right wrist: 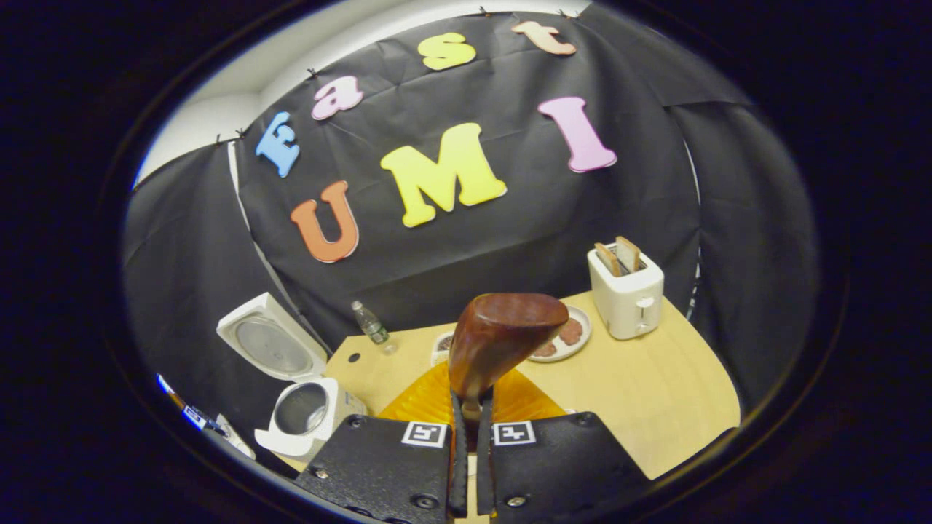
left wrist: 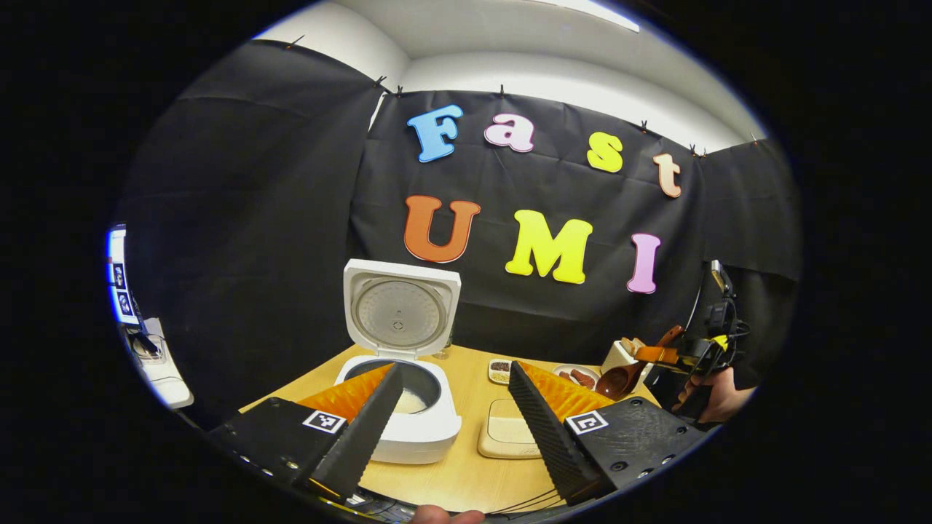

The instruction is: Close the left gripper, press the button to open the rice cooker; take a wooden spoon from the chopstick holder with the right hand, scoop a spoonful of rice and pour it into the rice cooker, then put the wooden spoon back into the chopstick holder.

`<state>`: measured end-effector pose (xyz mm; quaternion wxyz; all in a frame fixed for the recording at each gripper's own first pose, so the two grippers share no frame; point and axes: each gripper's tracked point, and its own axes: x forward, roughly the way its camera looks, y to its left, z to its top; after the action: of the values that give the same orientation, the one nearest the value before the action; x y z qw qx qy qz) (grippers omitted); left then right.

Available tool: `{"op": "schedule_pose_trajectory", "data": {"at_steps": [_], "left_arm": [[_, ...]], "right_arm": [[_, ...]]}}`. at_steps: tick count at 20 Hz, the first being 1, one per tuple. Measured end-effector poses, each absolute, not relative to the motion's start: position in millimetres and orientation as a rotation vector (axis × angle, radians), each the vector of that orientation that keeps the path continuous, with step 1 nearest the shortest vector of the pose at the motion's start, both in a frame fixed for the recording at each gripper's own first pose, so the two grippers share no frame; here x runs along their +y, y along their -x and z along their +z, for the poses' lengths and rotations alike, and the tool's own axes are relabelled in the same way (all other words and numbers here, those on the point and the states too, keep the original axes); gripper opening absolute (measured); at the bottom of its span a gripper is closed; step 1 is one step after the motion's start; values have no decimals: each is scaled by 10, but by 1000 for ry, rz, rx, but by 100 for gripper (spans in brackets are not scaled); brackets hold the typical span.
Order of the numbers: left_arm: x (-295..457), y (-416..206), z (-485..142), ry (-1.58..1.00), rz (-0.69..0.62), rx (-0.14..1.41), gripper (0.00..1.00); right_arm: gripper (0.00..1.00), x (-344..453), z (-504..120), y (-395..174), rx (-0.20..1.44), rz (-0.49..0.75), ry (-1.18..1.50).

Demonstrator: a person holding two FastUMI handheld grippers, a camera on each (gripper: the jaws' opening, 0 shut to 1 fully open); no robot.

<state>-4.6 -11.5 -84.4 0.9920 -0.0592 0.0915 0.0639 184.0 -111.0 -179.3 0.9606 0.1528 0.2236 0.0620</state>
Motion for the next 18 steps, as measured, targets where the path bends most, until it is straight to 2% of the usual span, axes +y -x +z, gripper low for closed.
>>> {"op": "schedule_pose_trajectory", "data": {"at_steps": [1,2,8,18], "left_arm": [[-134,52,-884,122,129,193,94],[-160,55,-904,125,129,199,95],[-210,137,-951,93,157,244,94],[-282,244,-1060,95,199,318,94]], "right_arm": [[12,-1184,-1856,-1842,461,116,-307],[10,-1246,-1937,-1858,470,109,-296],[10,-1645,-2515,-1996,496,31,-241],[11,-1670,-3309,-2084,571,35,-297]]}}
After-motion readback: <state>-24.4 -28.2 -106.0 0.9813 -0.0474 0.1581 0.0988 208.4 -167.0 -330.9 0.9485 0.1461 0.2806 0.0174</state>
